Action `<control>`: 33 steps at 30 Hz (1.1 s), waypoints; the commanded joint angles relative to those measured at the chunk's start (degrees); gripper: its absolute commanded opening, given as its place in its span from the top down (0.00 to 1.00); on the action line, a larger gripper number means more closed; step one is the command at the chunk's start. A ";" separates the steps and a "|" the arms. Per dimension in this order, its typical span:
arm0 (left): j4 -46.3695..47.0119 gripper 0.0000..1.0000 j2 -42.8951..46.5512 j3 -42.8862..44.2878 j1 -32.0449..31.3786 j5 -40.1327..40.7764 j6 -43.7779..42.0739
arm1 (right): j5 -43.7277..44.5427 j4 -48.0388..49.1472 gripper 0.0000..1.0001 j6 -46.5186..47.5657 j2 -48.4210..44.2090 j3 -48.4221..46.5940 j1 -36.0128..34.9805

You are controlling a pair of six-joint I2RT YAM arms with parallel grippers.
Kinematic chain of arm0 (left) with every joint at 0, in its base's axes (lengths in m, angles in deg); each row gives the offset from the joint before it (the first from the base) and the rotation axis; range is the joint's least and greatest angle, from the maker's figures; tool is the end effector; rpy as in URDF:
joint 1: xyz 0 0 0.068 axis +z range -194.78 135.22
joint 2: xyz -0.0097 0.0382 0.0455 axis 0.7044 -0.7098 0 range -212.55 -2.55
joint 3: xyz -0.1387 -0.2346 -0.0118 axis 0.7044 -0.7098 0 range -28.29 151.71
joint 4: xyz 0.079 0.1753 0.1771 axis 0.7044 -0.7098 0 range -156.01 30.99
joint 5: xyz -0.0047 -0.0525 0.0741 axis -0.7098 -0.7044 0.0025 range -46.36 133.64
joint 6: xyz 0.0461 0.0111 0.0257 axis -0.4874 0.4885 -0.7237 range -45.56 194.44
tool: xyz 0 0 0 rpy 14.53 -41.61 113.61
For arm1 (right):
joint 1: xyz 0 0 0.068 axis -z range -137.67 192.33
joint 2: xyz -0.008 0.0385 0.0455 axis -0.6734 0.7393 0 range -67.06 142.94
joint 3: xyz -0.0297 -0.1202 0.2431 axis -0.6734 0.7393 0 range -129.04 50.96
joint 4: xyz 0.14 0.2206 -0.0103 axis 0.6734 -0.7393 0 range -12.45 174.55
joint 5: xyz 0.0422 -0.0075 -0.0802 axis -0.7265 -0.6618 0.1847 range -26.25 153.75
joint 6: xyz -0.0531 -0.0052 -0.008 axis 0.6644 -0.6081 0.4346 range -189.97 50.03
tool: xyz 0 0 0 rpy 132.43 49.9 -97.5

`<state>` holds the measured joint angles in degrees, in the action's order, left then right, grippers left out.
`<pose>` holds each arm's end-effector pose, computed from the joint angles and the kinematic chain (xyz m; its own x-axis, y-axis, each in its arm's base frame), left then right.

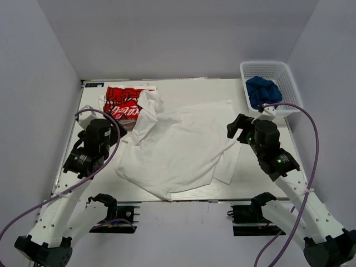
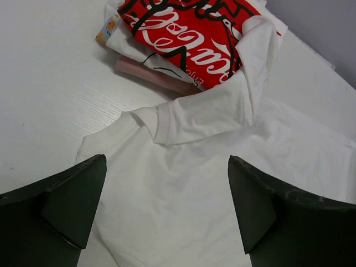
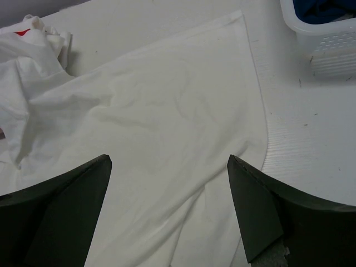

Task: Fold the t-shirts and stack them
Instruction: Flatten out the tshirt

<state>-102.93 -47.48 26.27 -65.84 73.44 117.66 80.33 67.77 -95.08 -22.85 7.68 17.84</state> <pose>0.1475 -0.0379 0.3409 -0.3342 -0.5082 -0.7938 -0.4122 0.8362 -0.3619 0.1678 0.0651 0.3207 -0.3143 0.3037 -0.8995 -0.0185 0.9453 0.3256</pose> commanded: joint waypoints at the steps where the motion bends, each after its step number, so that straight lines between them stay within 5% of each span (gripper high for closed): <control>1: 0.86 0.00 -0.16 0.10 0.32 -0.80 -0.77 | 0.91 1.04 0.10 -0.29 -0.96 -1.80 -0.12; 8: 3.84 0.00 -0.16 -1.56 0.32 -1.49 -2.00 | -5.41 11.14 0.10 3.39 2.27 3.56 -0.21; 14: 8.50 0.00 -2.70 -2.97 0.32 -4.84 -4.02 | -23.06 15.71 0.10 5.77 22.92 -5.98 -3.79; 25: 9.64 0.00 -7.89 -2.45 0.32 -4.67 -4.64 | -24.22 12.04 0.10 10.60 68.33 -37.38 -15.58; 33: 12.63 0.00 -15.44 0.70 0.32 -1.78 -4.02 | -24.75 12.64 0.10 6.75 72.96 -36.97 -18.23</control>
<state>-92.94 -60.44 24.07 -65.84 69.72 113.48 56.73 79.95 -86.33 52.10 -30.62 -0.89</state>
